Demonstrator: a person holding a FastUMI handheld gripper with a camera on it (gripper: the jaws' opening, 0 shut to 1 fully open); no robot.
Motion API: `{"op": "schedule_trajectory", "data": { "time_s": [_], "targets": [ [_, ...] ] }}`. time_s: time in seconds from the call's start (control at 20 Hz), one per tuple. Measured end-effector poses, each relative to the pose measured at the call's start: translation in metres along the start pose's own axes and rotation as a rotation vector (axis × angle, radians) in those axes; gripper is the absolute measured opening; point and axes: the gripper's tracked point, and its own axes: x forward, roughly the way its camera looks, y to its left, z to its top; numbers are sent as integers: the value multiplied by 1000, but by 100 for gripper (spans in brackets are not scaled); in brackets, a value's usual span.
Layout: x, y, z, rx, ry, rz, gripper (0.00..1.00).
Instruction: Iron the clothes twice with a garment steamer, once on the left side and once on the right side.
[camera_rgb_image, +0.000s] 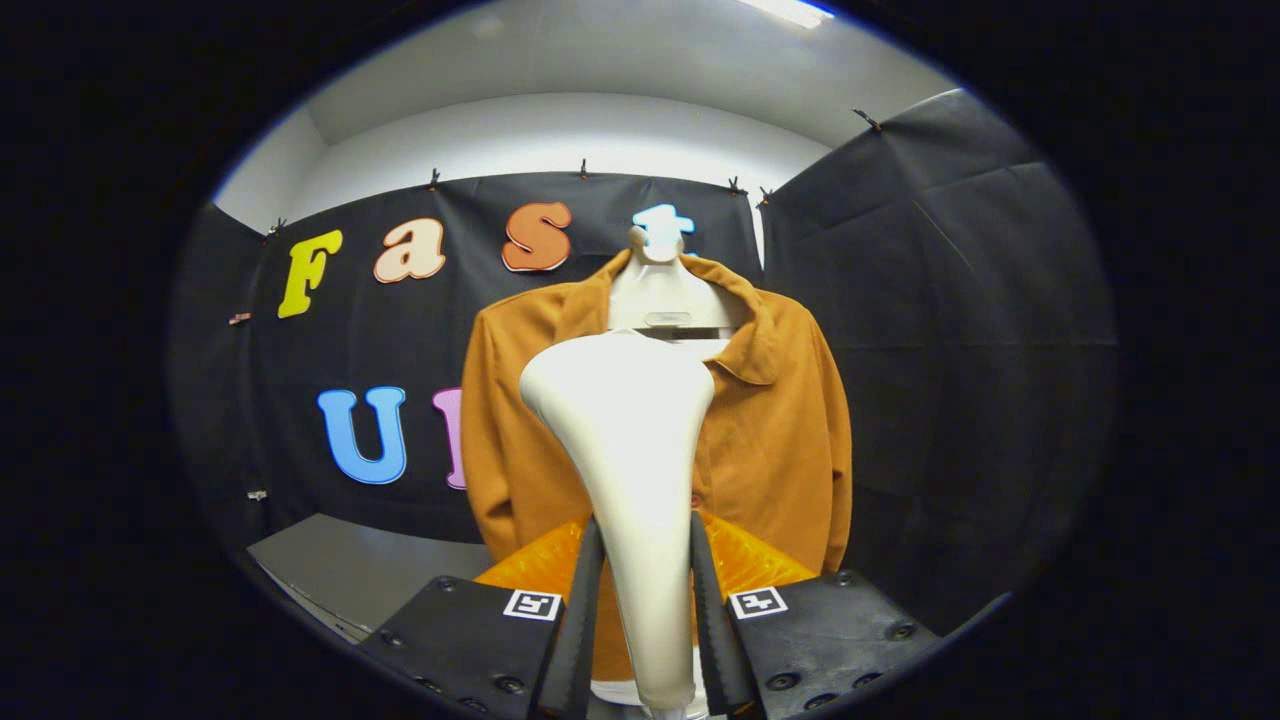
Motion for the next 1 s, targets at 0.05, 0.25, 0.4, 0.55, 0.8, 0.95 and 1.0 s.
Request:
{"op": "schedule_trajectory", "data": {
  "time_s": [0.05, 0.25, 0.4, 0.55, 0.8, 0.95, 1.0],
  "targets": [
    [-5, 17, 4, -5, -8, 14, 46],
    [-21, 82, 16, -18, -31, 75, 46],
    [-41, 134, 23, -24, -43, 114, 46],
    [-59, 179, 32, -34, -46, 139, 46],
    [-89, 244, 31, -45, -42, 168, 46],
    [-99, 268, 23, -29, -13, 167, 46],
    [-102, 274, 20, -27, -4, 169, 46]
  ]
}}
